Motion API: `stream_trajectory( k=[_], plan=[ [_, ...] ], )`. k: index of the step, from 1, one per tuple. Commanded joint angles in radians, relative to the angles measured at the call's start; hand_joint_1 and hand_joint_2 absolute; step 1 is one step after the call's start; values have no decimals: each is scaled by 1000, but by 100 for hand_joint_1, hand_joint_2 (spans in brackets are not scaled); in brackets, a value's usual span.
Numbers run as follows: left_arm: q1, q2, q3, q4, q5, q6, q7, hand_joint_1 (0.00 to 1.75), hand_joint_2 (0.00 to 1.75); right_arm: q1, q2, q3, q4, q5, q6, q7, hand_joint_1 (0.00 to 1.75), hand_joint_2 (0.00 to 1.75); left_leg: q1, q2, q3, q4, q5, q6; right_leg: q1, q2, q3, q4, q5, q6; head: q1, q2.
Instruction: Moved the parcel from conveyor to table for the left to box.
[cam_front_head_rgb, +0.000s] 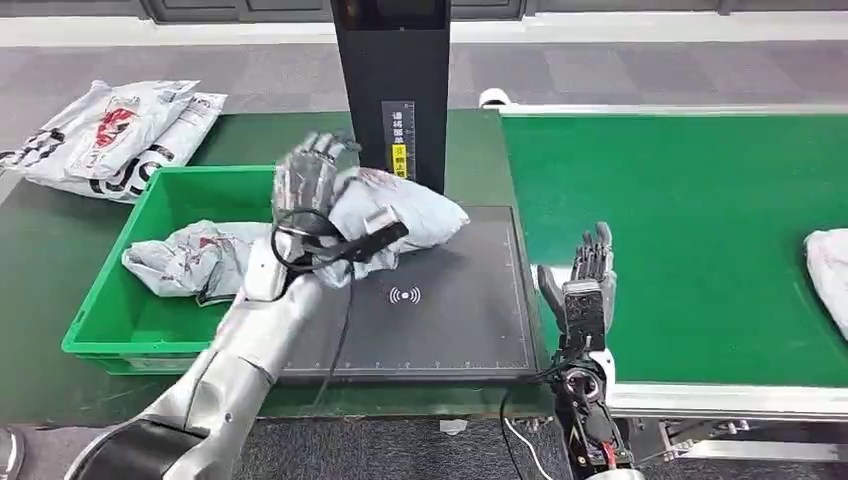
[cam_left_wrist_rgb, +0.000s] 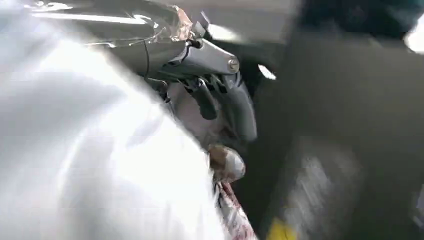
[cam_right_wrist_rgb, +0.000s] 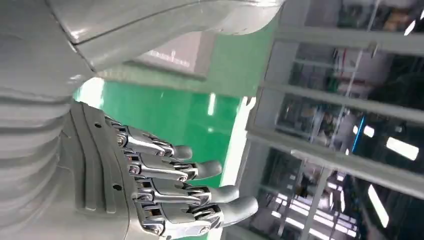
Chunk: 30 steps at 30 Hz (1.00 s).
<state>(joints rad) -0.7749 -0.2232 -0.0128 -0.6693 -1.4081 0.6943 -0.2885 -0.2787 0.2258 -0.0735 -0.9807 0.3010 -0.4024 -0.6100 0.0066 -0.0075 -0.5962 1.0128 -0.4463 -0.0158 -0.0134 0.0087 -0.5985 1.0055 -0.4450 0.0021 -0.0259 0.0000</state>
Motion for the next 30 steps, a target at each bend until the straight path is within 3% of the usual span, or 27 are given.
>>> stream_trajectory(
  k=[1,2,5,8,13,15,16,17,18,24,25,28,29,30],
  plan=[
    [3,125,125,-168,-163,4,327,175,175,142,31,-106,-268,8,-8,57,0,175,0,1,1,-1,-1,0,0,0,0,0,-1,-1,0,0],
    [-2,175,109,-122,-163,4,407,175,175,169,28,-98,-288,3,5,61,0,175,0,1,2,-2,0,-1,1,0,1,-1,-1,-1,0,0],
    [13,231,256,-120,-158,4,385,175,175,199,16,-83,-277,-9,17,50,0,175,0,3,3,-4,-1,-1,2,2,3,-2,0,-1,0,0],
    [18,269,313,-123,-163,4,377,175,175,211,10,-81,-279,-23,16,39,0,175,0,6,4,-4,-2,-1,3,5,2,-2,0,-2,0,0],
    [-46,377,102,118,-163,4,623,175,175,247,13,-89,-336,-43,10,45,0,175,1,2,1,-3,-1,-2,4,0,0,-1,-2,-2,0,0],
    [-65,382,77,188,-163,4,631,175,175,251,13,-92,-344,-42,10,44,0,175,2,0,0,-2,0,-2,4,-2,0,-1,-2,-2,0,0],
    [-121,371,23,358,-163,-3,633,175,175,258,18,-105,-363,-42,7,44,0,175,2,1,0,-3,0,-2,4,-1,0,-1,-2,-2,0,0],
    [-129,361,2,406,-163,-86,666,175,175,258,25,-122,-378,-44,4,46,0,175,2,0,0,-3,0,-2,3,-2,0,-1,-2,-2,0,0],
    [-122,355,-25,417,-163,-139,719,175,175,256,32,-135,-389,-41,7,50,0,175,2,-2,0,-3,1,-2,3,-4,0,-1,-2,-2,0,0],
    [-104,330,-11,431,-148,-180,713,175,175,255,34,-144,-412,-35,16,67,0,175,3,-3,-2,-1,0,-1,3,-4,-1,-1,-1,-1,0,0],
    [-107,325,-33,452,-163,-291,751,175,175,259,43,-156,-427,-28,9,68,0,175,2,-3,-2,-1,0,-1,3,-4,0,-1,-1,-1,0,0],
    [-85,283,-40,446,-163,-358,761,175,175,281,64,-190,-487,-19,10,81,0,175,1,-2,0,-2,0,-1,2,-4,1,-1,-1,-2,0,0],
    [-81,260,-52,442,-163,-321,751,134,175,291,85,-215,-522,-9,12,85,0,175,1,-2,1,-3,0,-1,2,-4,2,-2,-1,-2,0,0],
    [-82,252,-58,443,-163,-322,760,0,175,296,86,-216,-530,-5,15,87,0,175,0,-4,-1,-2,0,-1,1,-5,0,-1,-1,-1,0,0]
  ],
)
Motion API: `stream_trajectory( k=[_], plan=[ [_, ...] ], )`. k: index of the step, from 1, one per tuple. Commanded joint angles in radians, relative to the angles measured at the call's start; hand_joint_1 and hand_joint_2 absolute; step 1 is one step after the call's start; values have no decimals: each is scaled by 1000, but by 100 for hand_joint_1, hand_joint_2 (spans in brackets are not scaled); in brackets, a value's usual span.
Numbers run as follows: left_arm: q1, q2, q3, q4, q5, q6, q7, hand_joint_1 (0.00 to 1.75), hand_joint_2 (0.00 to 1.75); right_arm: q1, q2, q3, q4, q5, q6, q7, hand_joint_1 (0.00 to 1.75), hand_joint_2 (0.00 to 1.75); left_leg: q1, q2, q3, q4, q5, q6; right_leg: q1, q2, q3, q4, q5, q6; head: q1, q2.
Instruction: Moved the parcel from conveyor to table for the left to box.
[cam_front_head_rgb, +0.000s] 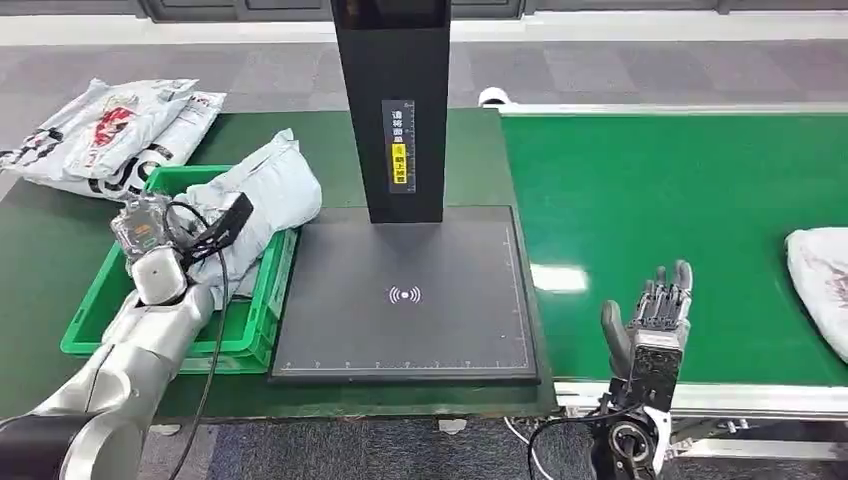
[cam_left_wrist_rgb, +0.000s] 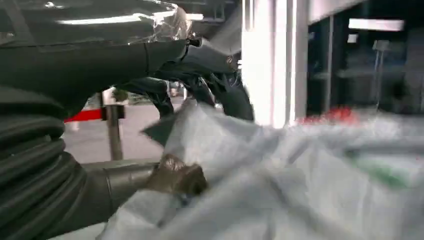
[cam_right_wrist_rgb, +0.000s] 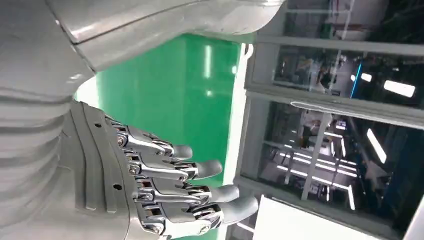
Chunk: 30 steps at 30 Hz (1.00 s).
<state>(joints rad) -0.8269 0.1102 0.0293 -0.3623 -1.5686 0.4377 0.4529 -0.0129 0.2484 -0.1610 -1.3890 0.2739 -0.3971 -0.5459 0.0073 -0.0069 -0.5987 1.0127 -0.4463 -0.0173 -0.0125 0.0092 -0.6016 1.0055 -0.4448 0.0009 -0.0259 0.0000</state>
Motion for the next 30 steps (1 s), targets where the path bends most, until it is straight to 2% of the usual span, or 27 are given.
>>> stream_trajectory(
  k=[1,4,5,6,7,10,11,14,15,16,17,18,20,29,30],
  plan=[
    [-38,-109,-76,136,8,-56,16,0,175,35,78,-144,-144,35,15,30,0,175,0,-7,2,-2,0,0,0,-8,4,-2,-2,0,0,0],
    [-66,-131,-57,125,8,21,15,0,175,32,96,-156,-150,46,16,33,0,175,0,-9,1,-1,1,1,2,-10,5,-2,-2,0,0,0],
    [-82,-134,-54,115,1,113,4,0,175,33,101,-156,-155,48,11,33,0,175,-1,-8,-1,0,0,1,2,-9,2,0,-2,0,0,0],
    [-101,-137,-53,119,0,98,4,0,175,34,101,-153,-155,48,9,33,0,175,0,-8,0,0,1,1,2,-9,3,-1,-2,0,0,0],
    [-129,-143,-62,115,-2,152,-25,0,175,40,101,-144,-161,51,-8,35,0,175,0,-7,-2,1,1,0,2,-8,1,0,-1,0,0,0],
    [-171,-161,-91,114,-2,117,-28,0,175,47,101,-139,-166,51,-16,35,0,175,1,-8,-3,2,1,1,2,-9,0,0,-1,0,0,0],
    [-184,-179,-64,106,8,184,-64,0,175,50,101,-135,-169,52,-28,35,0,175,0,-8,-3,1,1,0,2,-8,0,1,-1,0,0,0],
    [-193,-184,-63,107,6,175,-62,0,175,51,101,-134,-169,52,-29,35,0,175,1,-8,-3,1,1,1,2,-9,1,0,-1,0,0,0],
    [-188,-198,-12,91,56,240,-129,0,175,50,101,-133,-167,52,-35,35,0,175,0,-8,-2,1,1,1,1,-8,1,0,0,0,0,0],
    [-196,-223,119,71,220,260,-302,0,175,45,101,-131,-161,52,-41,35,0,175,0,-8,-1,1,1,1,1,-10,2,-1,0,0,0,0],
    [-193,-239,185,26,283,260,-389,0,175,40,101,-130,-156,52,-47,35,0,175,0,-8,-2,1,1,1,1,-8,2,0,0,1,0,0],
    [-186,-252,243,-24,303,260,-448,0,0,35,100,-127,-149,52,-53,35,0,175,1,-7,-2,1,1,1,1,-8,2,-1,0,1,0,0],
    [-190,-281,354,-78,376,260,-584,0,0,30,96,-117,-138,50,-59,31,0,175,1,-7,-2,1,1,1,1,-7,1,-1,0,0,0,0],
    [-190,-281,354,-78,376,260,-584,0,0,30,96,-117,-138,50,-59,31,0,175,1,-3,0,0,1,1,1,-5,2,-1,1,0,0,0],
    [-184,-296,405,-111,400,260,-655,0,0,29,94,-113,-133,46,-63,27,0,175,0,-3,-1,0,1,1,1,-4,1,-1,1,0,0,0]
  ],
)
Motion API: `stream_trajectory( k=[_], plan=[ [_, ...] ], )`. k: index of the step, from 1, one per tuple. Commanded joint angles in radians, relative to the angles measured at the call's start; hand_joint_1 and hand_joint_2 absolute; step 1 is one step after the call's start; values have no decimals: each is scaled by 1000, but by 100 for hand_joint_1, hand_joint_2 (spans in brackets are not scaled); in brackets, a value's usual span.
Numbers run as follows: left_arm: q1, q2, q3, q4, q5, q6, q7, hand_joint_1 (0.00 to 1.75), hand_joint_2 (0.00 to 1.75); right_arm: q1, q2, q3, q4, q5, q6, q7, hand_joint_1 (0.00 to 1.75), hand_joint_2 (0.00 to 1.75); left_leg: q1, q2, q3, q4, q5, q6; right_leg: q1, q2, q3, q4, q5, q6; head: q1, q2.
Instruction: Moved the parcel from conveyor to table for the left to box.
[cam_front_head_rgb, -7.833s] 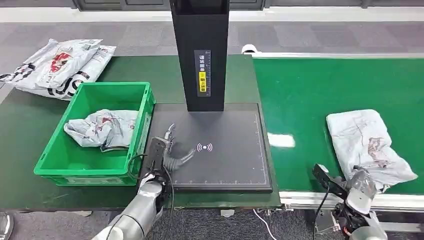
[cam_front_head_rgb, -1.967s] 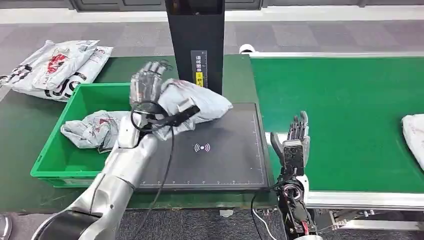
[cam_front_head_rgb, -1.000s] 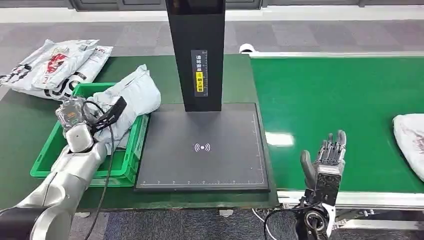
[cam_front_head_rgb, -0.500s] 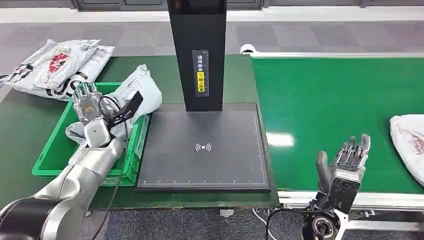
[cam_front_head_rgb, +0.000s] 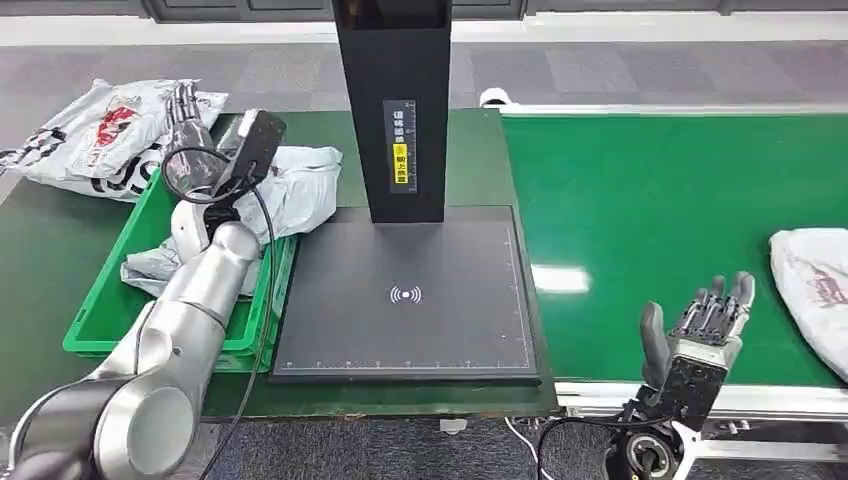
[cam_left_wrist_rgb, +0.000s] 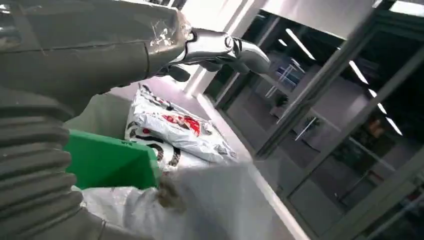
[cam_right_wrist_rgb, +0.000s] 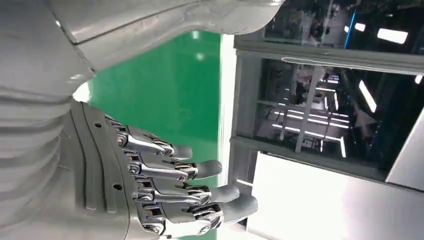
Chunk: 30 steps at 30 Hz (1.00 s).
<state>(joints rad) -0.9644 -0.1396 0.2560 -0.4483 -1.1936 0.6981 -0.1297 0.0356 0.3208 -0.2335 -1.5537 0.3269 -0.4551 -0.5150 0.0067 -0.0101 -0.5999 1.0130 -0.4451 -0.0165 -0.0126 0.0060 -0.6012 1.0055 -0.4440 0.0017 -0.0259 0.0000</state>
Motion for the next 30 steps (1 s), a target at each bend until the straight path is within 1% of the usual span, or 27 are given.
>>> stream_trajectory(
  k=[1,2,3,4,5,6,7,8,9,10,11,12,13,14,15,16,18,19,22,27,30],
  plan=[
    [-39,-56,208,-58,-1,0,-108,0,0,-23,20,-36,40,-10,-10,-9,0,175,1,-1,1,-1,0,0,2,-2,1,-1,0,-1,0,0],
    [-41,-68,225,-55,4,0,-141,0,0,-26,19,-33,45,-12,-12,-10,0,175,1,0,0,0,0,0,2,-1,0,0,0,0,0,0],
    [-40,-72,213,-41,-88,0,-104,0,0,-28,18,-29,48,-16,-20,-14,0,175,1,0,1,0,0,0,2,-2,2,-1,0,0,0,0],
    [-37,-85,201,-29,-131,0,-110,0,0,-25,18,-25,45,-17,-24,-15,0,175,1,-1,0,0,0,0,2,-2,1,-1,0,0,0,0],
    [-30,-89,182,-28,-188,0,-79,0,0,-21,17,-23,40,-18,-28,-15,0,175,1,0,1,-1,0,0,3,-1,2,-2,0,0,0,0],
    [-5,-97,111,-48,-325,0,-6,0,0,-12,19,-21,28,-19,-32,-14,0,175,0,-1,1,-1,0,0,2,-2,2,-1,0,0,0,0],
    [6,-92,50,-33,-377,0,52,0,0,-5,21,-21,17,-21,-34,-13,0,175,0,-2,2,-2,0,0,2,-3,3,-2,0,0,0,0],
    [16,-56,-162,1,-377,0,195,0,0,1,24,-20,7,-25,-32,-10,0,175,0,-1,2,-2,0,0,2,-2,4,-3,0,0,0,0],
    [42,-30,-353,-13,-235,0,263,0,0,4,27,-22,0,-24,-26,-7,0,175,0,-3,3,-3,1,1,2,-4,5,-4,0,0,0,0],
    [17,-43,-331,56,-219,0,252,0,0,6,27,-22,-4,-24,-25,-6,0,175,0,-2,1,-1,1,0,1,-3,3,-2,-1,0,0,0],
    [-1,-48,-334,130,-273,0,283,0,0,11,28,-22,-13,-23,-24,-5,0,175,-1,1,3,-3,0,0,0,0,3,-2,0,0,0,0],
    [8,-55,-316,120,-262,0,263,0,0,16,28,-20,-20,-23,-21,-2,0,175,0,-5,3,-3,1,0,1,-6,5,-3,-1,0,0,0],
    [8,-55,-316,120,-262,0,263,0,0,16,28,-20,-20,-23,-21,-2,0,175,0,-3,2,-3,1,0,1,-4,5,-3,-1,0,0,0],
    [13,-59,-313,151,-270,-7,245,0,0,23,28,-18,-30,-23,-22,0,0,175,0,-5,3,-3,1,0,1,-7,5,-4,-1,0,0,0],
    [6,-67,-313,187,-274,-60,213,0,0,33,28,-17,-42,-25,-21,3,0,175,0,-1,3,-2,0,0,0,-2,3,-2,-1,-1,0,0],
    [12,-72,-314,187,-275,-54,214,0,0,37,28,-18,-44,-26,-19,3,0,175,0,-1,3,-3,0,0,0,-2,3,-3,-1,-1,0,0],
    [12,-72,-314,187,-275,-54,214,0,0,37,28,-18,-44,-26,-19,3,0,175,0,-6,2,-2,0,0,0,-7,4,-2,-1,0,0,0],
    [12,-72,-314,187,-275,-54,214,0,0,37,28,-18,-44,-26,-19,3,0,175,0,-3,1,-1,0,0,0,-4,3,-2,-1,0,0,0],
    [9,-71,-314,187,-275,-57,215,0,0,38,28,-19,-45,-27,-18,3,0,175,0,1,2,-1,-1,0,1,0,2,-1,0,0,0,0],
    [9,-71,-314,187,-275,-57,215,0,0,38,28,-19,-45,-27,-18,3,0,175,0,0,0,0,0,0,0,0,0,0,0,0,0,0],
    [9,-71,-314,187,-275,-57,215,0,0,38,28,-19,-45,-27,-18,3,0,175,0,1,2,-2,0,0,1,0,2,-2,0,0,0,0]
  ],
)
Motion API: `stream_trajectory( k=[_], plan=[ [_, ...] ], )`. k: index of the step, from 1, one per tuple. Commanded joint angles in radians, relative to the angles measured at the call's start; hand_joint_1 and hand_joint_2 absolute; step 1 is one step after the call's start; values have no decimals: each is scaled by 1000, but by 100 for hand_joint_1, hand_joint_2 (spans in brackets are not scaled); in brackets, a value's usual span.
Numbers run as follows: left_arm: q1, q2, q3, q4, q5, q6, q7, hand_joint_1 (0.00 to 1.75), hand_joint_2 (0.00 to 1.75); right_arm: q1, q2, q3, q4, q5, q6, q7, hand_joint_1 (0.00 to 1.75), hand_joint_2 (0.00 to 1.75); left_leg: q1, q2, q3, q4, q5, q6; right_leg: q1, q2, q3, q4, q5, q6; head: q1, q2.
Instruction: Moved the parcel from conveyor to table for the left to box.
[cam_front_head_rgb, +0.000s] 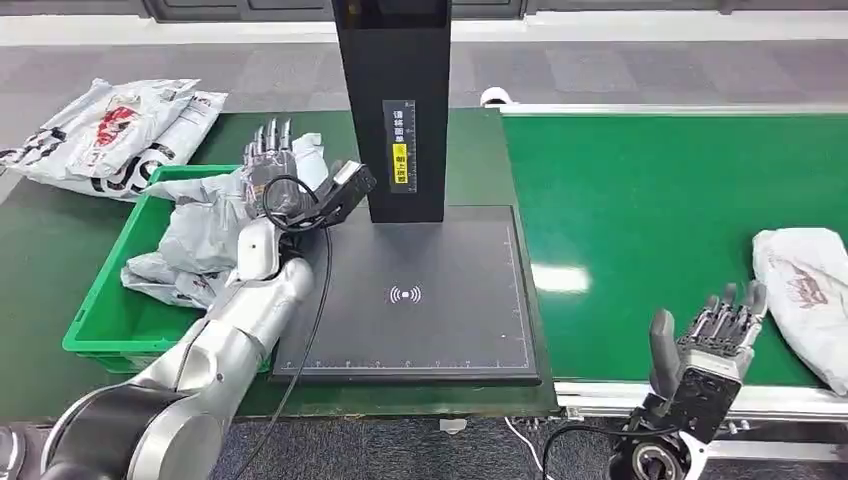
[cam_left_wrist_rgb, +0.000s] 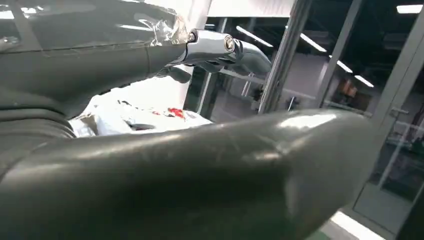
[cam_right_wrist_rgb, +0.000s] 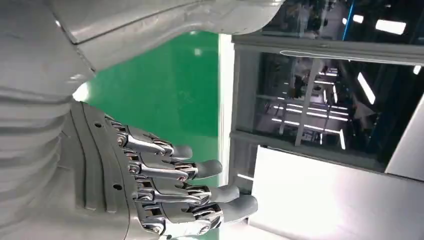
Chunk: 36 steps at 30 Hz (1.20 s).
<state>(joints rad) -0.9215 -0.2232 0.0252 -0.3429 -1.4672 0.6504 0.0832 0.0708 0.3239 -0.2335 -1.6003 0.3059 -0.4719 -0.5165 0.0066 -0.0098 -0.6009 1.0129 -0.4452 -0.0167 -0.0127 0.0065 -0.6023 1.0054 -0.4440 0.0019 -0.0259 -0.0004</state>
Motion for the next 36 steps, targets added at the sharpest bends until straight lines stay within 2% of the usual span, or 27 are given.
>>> stream_trajectory(
  k=[1,6,8,9,10,11,12,14,15,19,21,22,23,24,25,26,28,29,31,32,34,36],
  plan=[
    [-34,12,-83,82,-2,-10,2,0,0,2,25,-19,2,-6,-1,4,0,175,0,0,2,-1,0,0,1,-1,2,-1,0,0,0,0],
    [-34,12,-83,82,-2,-10,2,0,0,2,25,-19,2,-6,-1,4,0,175,0,0,1,-1,0,0,0,-1,2,-1,0,0,0,0],
    [-35,0,-74,99,-23,-169,-30,0,0,16,25,-26,-17,-12,10,7,0,175,0,0,1,-1,0,0,1,-1,2,-1,0,0,0,0],
    [-28,-6,-104,104,-70,-243,9,0,0,27,25,-31,-33,-15,20,12,0,175,0,0,2,-1,0,0,0,-2,3,-1,-1,-1,0,0],
    [-16,-18,-93,93,-59,-238,-30,0,0,36,25,-33,-47,-17,24,15,0,175,0,-1,2,-1,0,0,0,-2,2,-1,-1,0,0,0],
    [-6,-43,19,87,64,-229,-142,0,175,50,25,-29,-66,-19,20,22,0,175,0,-2,1,-1,0,0,0,-2,2,0,-1,0,0,0],
    [-2,-54,43,81,99,-220,-211,0,175,54,25,-27,-71,-19,19,24,0,175,0,-3,2,-1,0,0,0,-4,3,-1,-1,0,0,0],
    [2,-99,229,62,350,-287,-488,0,175,64,25,-20,-73,-22,16,31,0,175,0,-3,1,-1,0,0,0,-3,3,-1,-1,0,0,0],
    [7,-121,268,49,433,-309,-643,0,175,58,25,-18,-58,-26,16,25,0,175,0,-3,2,-1,-1,1,0,-4,3,-2,-2,0,0,0],
    [6,-126,279,52,465,-322,-669,0,175,54,25,-18,-50,-27,16,23,0,175,0,-2,0,0,-1,1,0,-3,2,-1,-1,0,0,0],
    [-9,-126,306,81,592,-411,-761,0,175,39,25,-22,-31,-30,20,17,0,175,0,-3,1,0,-1,1,0,-3,3,-1,-1,0,0,0],
    [107,-126,-360,-39,1501,-556,-709,0,175,23,-47,24,102,105,111,105,0,175,0,-1,0,-1,-1,1,0,-2,2,-1,0,0,0,0],
    [166,-126,-452,-17,1571,-518,-768,0,175,-24,-55,26,275,102,80,23,0,175,0,-2,1,-2,0,1,-1,-3,3,-2,0,0,0,0],
    [200,-123,-454,4,1566,-484,-781,0,175,-104,-72,40,460,104,81,-26,0,0,0,-1,5,-5,0,2,0,-2,7,-6,1,0,0,0],
    [215,-116,-443,-2,1560,-488,-781,0,175,-142,-74,39,529,111,66,-39,0,0,1,3,9,-7,0,1,1,1,10,-9,2,0,0,0],
    [222,-107,-416,18,1551,-510,-781,0,175,-203,-78,36,628,110,57,-51,0,175,1,3,10,-9,0,2,1,1,11,-12,3,0,0,0],
    [214,-105,-392,37,1535,-520,-778,0,175,-252,-86,40,691,144,39,-15,0,175,2,9,9,-7,-1,2,3,7,10,-9,3,1,0,0],
    [213,-106,-368,36,1530,-527,-768,0,175,-281,-90,35,728,162,31,3,0,175,0,7,5,-3,-1,1,1,6,5,-4,1,0,0,0],
    [213,-109,-348,34,1512,-531,-756,0,175,-328,-101,30,796,191,23,27,0,175,1,6,5,-4,0,2,1,4,5,-6,2,0,0,0],
    [213,-109,-334,35,1500,-525,-749,0,175,-364,-109,22,852,217,-2,32,0,0,1,6,4,-3,-1,2,1,4,4,-4,2,0,0,0],
    [215,-110,-296,35,1492,-540,-753,0,175,-443,-134,3,976,261,-62,38,0,0,1,6,4,-3,-1,1,1,4,4,-4,1,0,0,0],
    [215,-109,-294,35,1491,-541,-753,0,175,-456,-144,-1,992,257,-58,36,0,0,0,5,4,-3,0,1,1,3,4,-3,2,0,0,0]
  ],
)
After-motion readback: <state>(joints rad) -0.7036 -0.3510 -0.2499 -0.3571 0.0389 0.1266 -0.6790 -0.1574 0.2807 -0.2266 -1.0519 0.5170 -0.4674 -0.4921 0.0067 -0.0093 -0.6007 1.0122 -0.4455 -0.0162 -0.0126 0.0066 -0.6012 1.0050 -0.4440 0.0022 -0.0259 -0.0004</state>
